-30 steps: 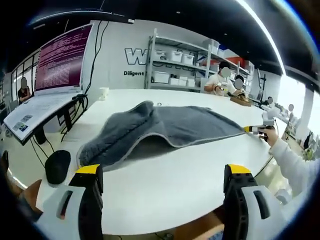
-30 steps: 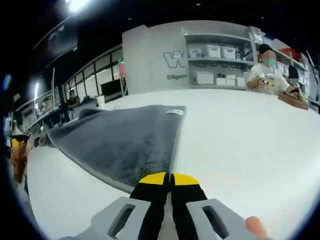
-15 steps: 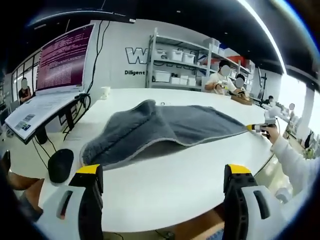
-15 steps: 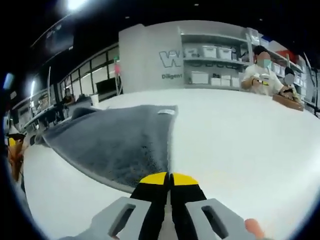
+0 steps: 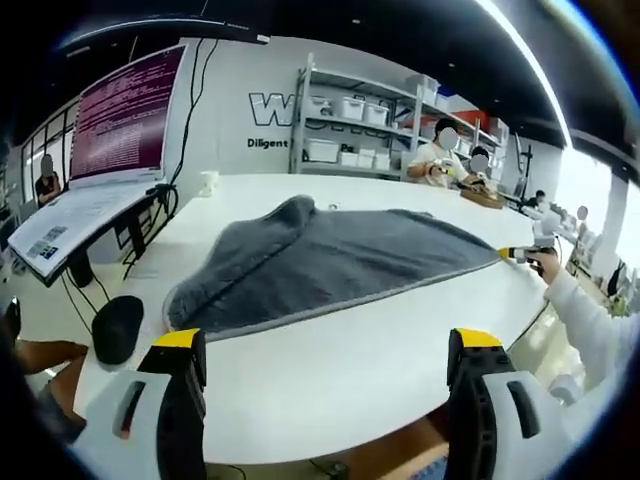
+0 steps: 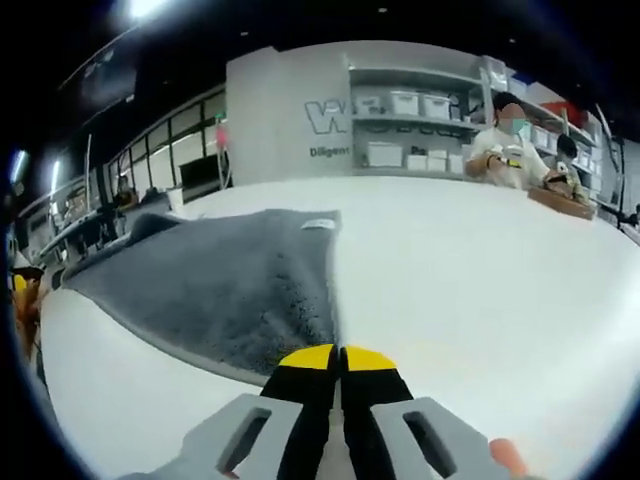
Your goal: Open the folded towel by lifting each exposed corner and separating the folded layers until the towel lies flat within the target outline without major curled edges
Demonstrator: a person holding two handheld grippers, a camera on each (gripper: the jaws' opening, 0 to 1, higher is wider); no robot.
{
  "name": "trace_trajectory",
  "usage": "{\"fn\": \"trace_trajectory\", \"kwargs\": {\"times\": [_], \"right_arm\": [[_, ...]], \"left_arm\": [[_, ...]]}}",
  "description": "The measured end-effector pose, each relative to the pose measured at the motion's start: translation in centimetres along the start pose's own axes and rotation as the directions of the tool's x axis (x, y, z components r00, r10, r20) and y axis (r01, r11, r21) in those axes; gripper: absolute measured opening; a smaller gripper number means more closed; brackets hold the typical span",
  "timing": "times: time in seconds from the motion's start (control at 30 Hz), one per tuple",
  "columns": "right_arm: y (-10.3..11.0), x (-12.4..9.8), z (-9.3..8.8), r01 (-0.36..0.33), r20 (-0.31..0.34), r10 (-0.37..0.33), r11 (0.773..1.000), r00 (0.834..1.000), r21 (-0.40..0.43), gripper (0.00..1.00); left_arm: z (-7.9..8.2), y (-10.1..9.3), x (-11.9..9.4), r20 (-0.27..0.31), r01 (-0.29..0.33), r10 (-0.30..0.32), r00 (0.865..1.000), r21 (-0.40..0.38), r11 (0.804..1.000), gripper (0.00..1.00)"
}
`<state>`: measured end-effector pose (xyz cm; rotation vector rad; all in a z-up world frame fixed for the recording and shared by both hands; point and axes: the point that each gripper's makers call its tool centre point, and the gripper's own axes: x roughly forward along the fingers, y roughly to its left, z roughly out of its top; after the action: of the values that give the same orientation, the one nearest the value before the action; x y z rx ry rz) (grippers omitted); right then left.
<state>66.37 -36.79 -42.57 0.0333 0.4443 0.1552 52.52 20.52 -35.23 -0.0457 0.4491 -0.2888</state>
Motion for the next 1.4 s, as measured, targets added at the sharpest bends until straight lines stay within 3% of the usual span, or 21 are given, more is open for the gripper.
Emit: {"fn": "trace_trajectory", "kwargs": {"times": [0.8, 1.4], "right_arm": [[-5.8, -3.0, -1.1, 0.113, -0.009, -0.113, 0.994, 0.994, 0.011, 0.00], [-7.9, -4.8, -1.8, 0.144, 0.017, -0.145, 0.989, 0.989, 0.038, 0.00]], "left_arm": [[-0.5, 0.4, 0.2, -0.012, -0.001, 0.001, 1.000, -0.015, 1.000, 0.99], [-0.6, -0.5, 0.3, -0.026, 0.014, -0.014, 1.000, -0.005, 1.000, 0.99]]}}
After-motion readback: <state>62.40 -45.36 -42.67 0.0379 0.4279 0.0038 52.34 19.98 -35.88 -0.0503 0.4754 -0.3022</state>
